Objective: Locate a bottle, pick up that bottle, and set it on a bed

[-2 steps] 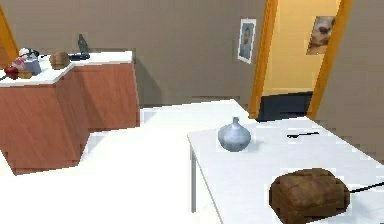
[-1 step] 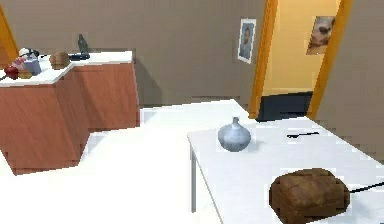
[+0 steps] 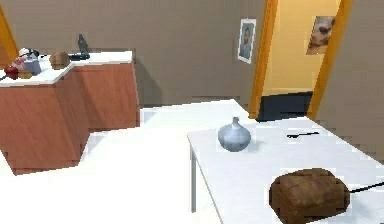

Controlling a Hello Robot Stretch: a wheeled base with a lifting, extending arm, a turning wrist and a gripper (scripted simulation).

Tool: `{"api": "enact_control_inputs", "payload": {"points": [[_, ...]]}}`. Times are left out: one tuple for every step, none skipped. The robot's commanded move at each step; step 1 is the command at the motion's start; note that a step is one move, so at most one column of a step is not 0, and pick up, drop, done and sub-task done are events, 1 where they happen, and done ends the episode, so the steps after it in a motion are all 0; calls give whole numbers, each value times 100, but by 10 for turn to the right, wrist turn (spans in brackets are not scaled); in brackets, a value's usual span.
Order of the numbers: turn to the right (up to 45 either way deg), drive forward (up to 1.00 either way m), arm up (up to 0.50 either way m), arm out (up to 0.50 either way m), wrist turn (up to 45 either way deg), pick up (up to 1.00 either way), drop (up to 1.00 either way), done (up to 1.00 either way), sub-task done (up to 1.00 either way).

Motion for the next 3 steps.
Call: {"api": "enact_control_inputs", "payload": {"points": [[0,0,0,0,450,0,0,0,0],[0,0,0,0,450,0,0,0,0],[0,0,0,0,450,0,0,0,0]]}}
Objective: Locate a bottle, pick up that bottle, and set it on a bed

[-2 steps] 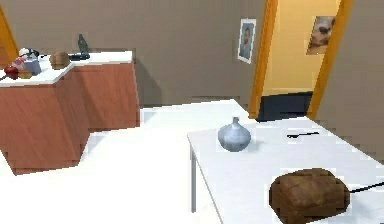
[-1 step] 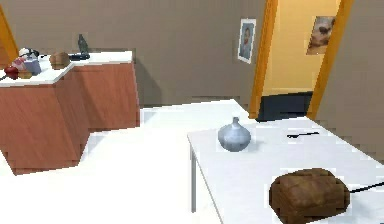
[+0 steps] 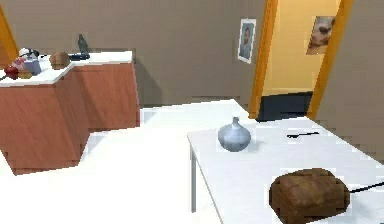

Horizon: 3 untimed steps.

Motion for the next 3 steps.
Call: {"api": "enact_control_inputs", "payload": {"points": [[0,0,0,0,450,0,0,0,0],[0,0,0,0,450,0,0,0,0],[0,0,0,0,30,0,0,0,0]]}}
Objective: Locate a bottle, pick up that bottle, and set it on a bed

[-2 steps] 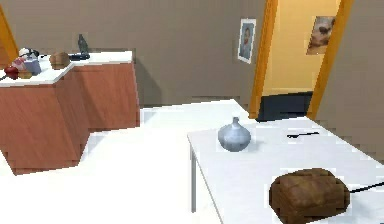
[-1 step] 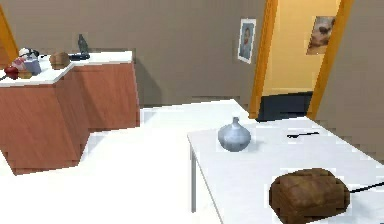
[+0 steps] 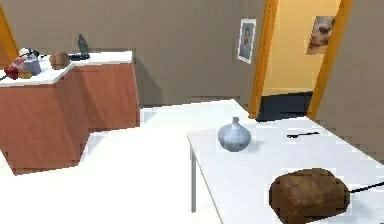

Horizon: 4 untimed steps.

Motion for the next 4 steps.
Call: {"api": "enact_control_inputs", "payload": {"points": [[0,0,-30,0,0,0,0,0,0],[0,0,0,0,0,100,0,0,0],[0,0,10,0,0,0,0,0,0],[0,0,24,0,0,0,0,0,0]]}}
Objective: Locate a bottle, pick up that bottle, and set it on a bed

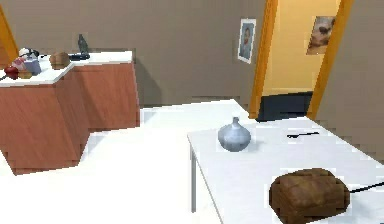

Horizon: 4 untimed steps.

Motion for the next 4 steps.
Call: {"api": "enact_control_inputs", "payload": {"points": [[0,0,0,0,-450,0,0,0,0],[0,0,0,0,-450,0,0,0,0],[0,0,0,0,-450,0,0,0,0],[0,0,0,0,-420,0,0,0,0]]}}
